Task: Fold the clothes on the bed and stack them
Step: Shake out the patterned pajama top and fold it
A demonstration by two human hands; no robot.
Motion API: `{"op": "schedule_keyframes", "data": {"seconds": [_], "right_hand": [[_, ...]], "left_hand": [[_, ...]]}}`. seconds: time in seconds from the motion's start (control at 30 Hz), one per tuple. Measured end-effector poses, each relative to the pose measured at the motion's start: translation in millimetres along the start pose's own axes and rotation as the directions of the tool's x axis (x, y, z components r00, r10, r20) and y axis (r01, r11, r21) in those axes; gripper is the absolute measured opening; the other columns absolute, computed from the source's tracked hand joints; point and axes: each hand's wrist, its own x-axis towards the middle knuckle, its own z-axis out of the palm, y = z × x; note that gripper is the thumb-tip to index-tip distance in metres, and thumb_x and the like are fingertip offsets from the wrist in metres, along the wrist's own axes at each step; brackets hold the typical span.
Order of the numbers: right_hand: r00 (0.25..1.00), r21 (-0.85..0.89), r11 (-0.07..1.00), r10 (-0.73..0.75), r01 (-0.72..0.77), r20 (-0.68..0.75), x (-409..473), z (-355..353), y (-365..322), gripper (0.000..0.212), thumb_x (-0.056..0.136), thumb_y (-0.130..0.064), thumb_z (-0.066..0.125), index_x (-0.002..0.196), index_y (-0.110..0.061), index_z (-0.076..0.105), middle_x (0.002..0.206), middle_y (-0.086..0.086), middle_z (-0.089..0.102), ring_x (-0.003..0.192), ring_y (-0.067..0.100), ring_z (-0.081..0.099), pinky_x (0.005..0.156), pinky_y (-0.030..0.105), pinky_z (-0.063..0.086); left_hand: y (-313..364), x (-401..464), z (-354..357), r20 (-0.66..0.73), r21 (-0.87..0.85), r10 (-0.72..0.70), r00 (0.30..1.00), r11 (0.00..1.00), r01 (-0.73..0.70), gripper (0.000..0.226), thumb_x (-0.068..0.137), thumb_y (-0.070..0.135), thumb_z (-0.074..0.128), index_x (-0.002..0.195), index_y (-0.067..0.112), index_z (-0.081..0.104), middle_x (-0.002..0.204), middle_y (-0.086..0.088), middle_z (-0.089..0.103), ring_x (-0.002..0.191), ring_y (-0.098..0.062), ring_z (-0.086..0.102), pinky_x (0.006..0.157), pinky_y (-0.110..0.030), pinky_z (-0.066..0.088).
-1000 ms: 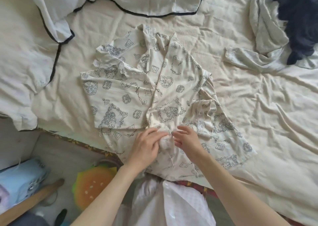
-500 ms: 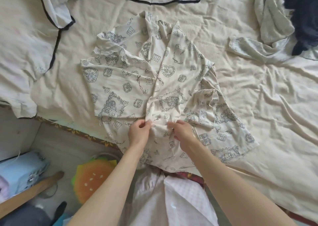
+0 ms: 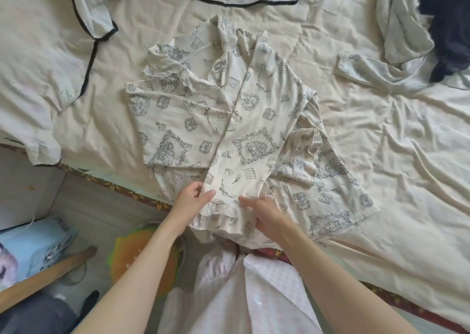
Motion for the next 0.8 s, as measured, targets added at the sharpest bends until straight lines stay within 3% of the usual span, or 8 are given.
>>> {"op": "schedule_keyframes", "data": {"seconds": [0.1,0.27,0.37,0.47,0.6,0.67,0.73,0.8], "right_hand": [[1.000,-0.073,0.997,-0.007,0.006,-0.013,0,5,7,0.025,0.091,-0.016,0.062,0.112,-0.004,0.058,0.103,0.010,0.068,0.093,0.025,0.065,0.091,0.042,0.050],[0.999,-0.106,0.994,-0.036,0.039,0.026,0,4,15,0.022,0.091,-0.021,0.063,0.106,-0.005,0.059,0.105,0.011,0.068,0.100,0.029,0.066,0.095,0.047,0.049],[0.974,-0.469,0.878,-0.179,0.096,-0.136,3,-5,15,0.024,0.096,-0.031,0.052,0.097,-0.008,0.059,0.093,0.004,0.064,0.092,0.023,0.064,0.084,0.038,0.053],[0.808,-0.588,0.800,-0.423,0.121,-0.409,8,-34,4,0.028,0.098,-0.037,0.047,0.101,-0.011,0.056,0.086,-0.001,0.062,0.070,0.008,0.055,0.060,0.024,0.042],[0.647,-0.496,0.854,-0.469,0.157,-0.602,15,-84,-22,0.044,0.092,-0.038,0.057,0.120,-0.006,0.045,0.117,0.008,0.056,0.099,0.022,0.056,0.087,0.040,0.047],[0.688,-0.426,0.898,-0.378,0.110,-0.620,18,-103,-35,0.049,0.089,-0.040,0.060,0.118,-0.004,0.046,0.111,0.008,0.052,0.099,0.023,0.053,0.086,0.038,0.045],[0.789,-0.353,0.934,-0.261,0.060,-0.556,21,-114,-42,0.035,0.090,-0.042,0.058,0.080,-0.010,0.048,0.075,0.005,0.047,0.064,0.017,0.044,0.061,0.030,0.038],[0.842,-0.332,0.943,-0.207,0.036,-0.498,21,-119,-46,0.040,0.091,-0.037,0.059,0.063,-0.016,0.039,0.059,0.002,0.035,0.050,0.015,0.030,0.053,0.028,0.027]], "left_hand": [[-12,-6,-6,-0.075,0.001,0.019,0.997,1.000,-0.019,0.001,0.092,0.020,0.061,0.091,0.019,0.061,0.092,0.005,0.068,0.086,-0.008,0.064,0.069,-0.017,0.046],[-27,-18,-6,-0.179,-0.127,0.040,0.983,0.990,-0.063,0.010,0.091,0.016,0.061,0.091,0.026,0.064,0.084,0.015,0.071,0.077,0.009,0.063,0.063,-0.005,0.045],[-42,-16,-5,-0.197,-0.083,-0.081,0.977,0.994,0.066,0.017,0.092,0.020,0.060,0.109,0.017,0.060,0.100,0.007,0.064,0.087,0.000,0.061,0.068,-0.011,0.045],[-53,-11,-1,-0.160,-0.096,-0.204,0.966,0.977,0.190,0.042,0.093,0.025,0.060,0.129,0.007,0.050,0.121,-0.007,0.057,0.110,-0.020,0.056,0.092,-0.036,0.049],[-55,-9,12,-0.207,-0.261,-0.230,0.951,0.950,0.173,0.042,0.091,0.024,0.063,0.127,0.010,0.048,0.124,-0.006,0.056,0.108,-0.018,0.055,0.094,-0.037,0.046],[-59,-10,22,-0.210,-0.377,-0.277,0.938,0.908,0.184,0.037,0.091,0.024,0.062,0.124,0.012,0.050,0.124,-0.003,0.057,0.104,-0.014,0.055,0.089,-0.036,0.044],[-63,-13,31,-0.209,-0.452,-0.332,0.920,0.867,0.211,0.041,0.092,0.027,0.061,0.128,0.011,0.048,0.125,0.000,0.054,0.108,-0.016,0.053,0.091,-0.037,0.043],[-69,-15,39,-0.215,-0.524,-0.365,0.906,0.826,0.209,0.038,0.092,0.027,0.061,0.125,0.016,0.047,0.122,0.000,0.054,0.105,-0.017,0.054,0.094,-0.039,0.041]]}}
